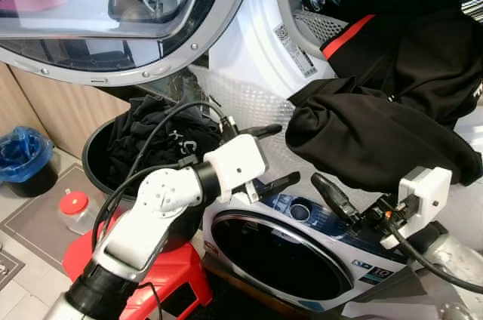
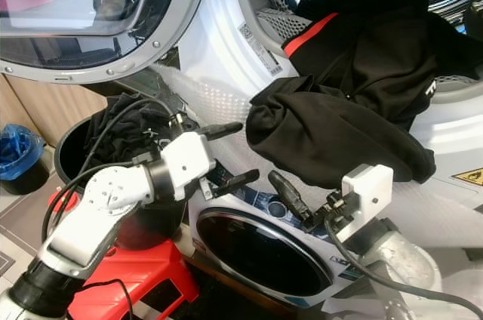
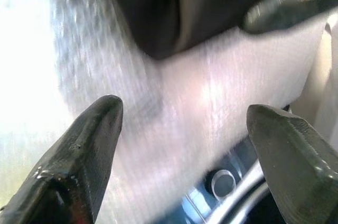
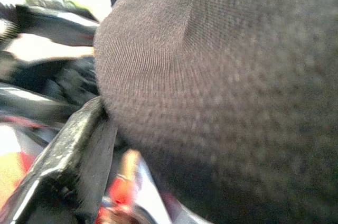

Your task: Clothes washing

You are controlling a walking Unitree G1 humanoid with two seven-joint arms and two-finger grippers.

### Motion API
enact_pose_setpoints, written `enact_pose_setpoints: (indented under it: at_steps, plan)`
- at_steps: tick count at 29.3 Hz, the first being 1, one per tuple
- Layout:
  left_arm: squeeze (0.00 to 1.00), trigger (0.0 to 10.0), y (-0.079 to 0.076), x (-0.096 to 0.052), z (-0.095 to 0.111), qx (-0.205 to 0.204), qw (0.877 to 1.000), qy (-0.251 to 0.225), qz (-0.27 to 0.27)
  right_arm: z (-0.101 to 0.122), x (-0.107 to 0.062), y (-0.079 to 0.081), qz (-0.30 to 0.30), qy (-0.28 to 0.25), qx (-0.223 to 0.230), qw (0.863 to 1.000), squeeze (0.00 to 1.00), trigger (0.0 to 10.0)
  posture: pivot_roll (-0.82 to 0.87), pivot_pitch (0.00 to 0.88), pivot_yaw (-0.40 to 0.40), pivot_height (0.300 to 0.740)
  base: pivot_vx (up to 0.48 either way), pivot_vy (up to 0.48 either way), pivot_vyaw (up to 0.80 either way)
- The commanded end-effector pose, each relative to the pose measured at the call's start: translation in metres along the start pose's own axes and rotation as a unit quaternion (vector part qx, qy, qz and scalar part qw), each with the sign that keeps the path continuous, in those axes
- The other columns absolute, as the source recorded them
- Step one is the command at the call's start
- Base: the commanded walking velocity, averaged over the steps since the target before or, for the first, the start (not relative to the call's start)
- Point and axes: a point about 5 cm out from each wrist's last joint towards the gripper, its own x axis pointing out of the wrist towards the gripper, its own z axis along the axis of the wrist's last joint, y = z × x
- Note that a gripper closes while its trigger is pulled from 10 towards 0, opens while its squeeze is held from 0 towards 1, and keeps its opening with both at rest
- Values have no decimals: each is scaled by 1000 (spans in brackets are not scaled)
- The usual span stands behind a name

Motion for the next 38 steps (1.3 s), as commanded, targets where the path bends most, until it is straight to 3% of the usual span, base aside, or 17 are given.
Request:
enact_pose_setpoints:
  at_steps: [1, 2, 3, 7, 13, 15, 22, 23, 24, 28, 32, 35, 37, 38]
  plan:
    - [0, 10000, -4, 0, 9, 0, 1000, -15, -16, 5, -11, -1, 13, 17, -33, 999, 455, 10000, 138, 186, -126, 740, 0, 0, 0]
    - [0, 10000, -5, -1, 9, -3, 1000, -13, -18, 3, -17, -1, 21, 36, -43, 998, 455, 10000, 138, 186, -126, 740, 0, 0, 0]
    - [0, 10000, -6, -5, 8, -7, 1000, -6, -23, -5, -29, -6, 30, 96, -82, 992, 0, 10000, 139, 188, -126, 740, 0, 0, 0]
    - [0, 10000, -12, -14, 1, -17, 999, 14, -35, -12, -54, -25, 23, 193, -154, 969, 0, 10000, 136, 190, -125, 740, 0, 0, 0]
    - [0, 10000, -21, -20, -11, -28, 998, 40, -40, 8, -60, -45, -13, 196, -207, 958, 0, 10000, 131, 190, -123, 740, 0, 0, 0]
    - [0, 10000, -26, -22, -18, -38, 997, 52, -42, 21, -51, -55, -58, 152, -215, 963, 0, 10000, 131, 190, -123, 740, 0, 0, 0]
    - [0, 10000, -35, -26, -27, -51, 995, 70, -44, 30, -35, -62, -126, 85, -215, 965, 0, 10000, 132, 181, -129, 740, 0, 0, 0]
    - [0, 10000, -38, -29, -32, -58, 994, 80, -42, 41, -27, -67, -178, 24, -188, 966, 0, 10000, 132, 181, -129, 740, 0, 0, 0]
    - [0, 10000, -42, -31, -35, -58, 994, 87, -45, 46, -20, -64, -183, -6, -168, 969, 0, 10000, 132, 181, -129, 740, 0, 0, 0]
    - [0, 10000, -44, -32, -36, -62, 993, 89, -42, 46, -11, -59, -175, -14, -169, 970, 0, 10000, 135, 182, -128, 740, 0, 0, 0]
    - [0, 10000, -49, -31, -44, -77, 992, 97, -31, 52, 18, -49, -199, -45, -190, 960, 0, 10000, 136, 186, -130, 740, 0, 0, 0]
    - [0, 10000, -53, -30, -47, -81, 991, 101, -27, 55, 27, -46, -216, -57, -193, 955, 0, 10000, 136, 186, -130, 740, 0, 0, 0]
    - [0, 10000, -57, -29, -50, -86, 990, 104, -26, 63, 34, -42, -222, -90, -170, 956, 0, 0, 139, 191, -131, 740, 0, 0, 0]
    - [0, 10000, -58, -29, -50, -87, 990, 104, -27, 66, 36, -39, -210, -103, -161, 959, 0, 0, 139, 191, -131, 740, 0, 0, 0]
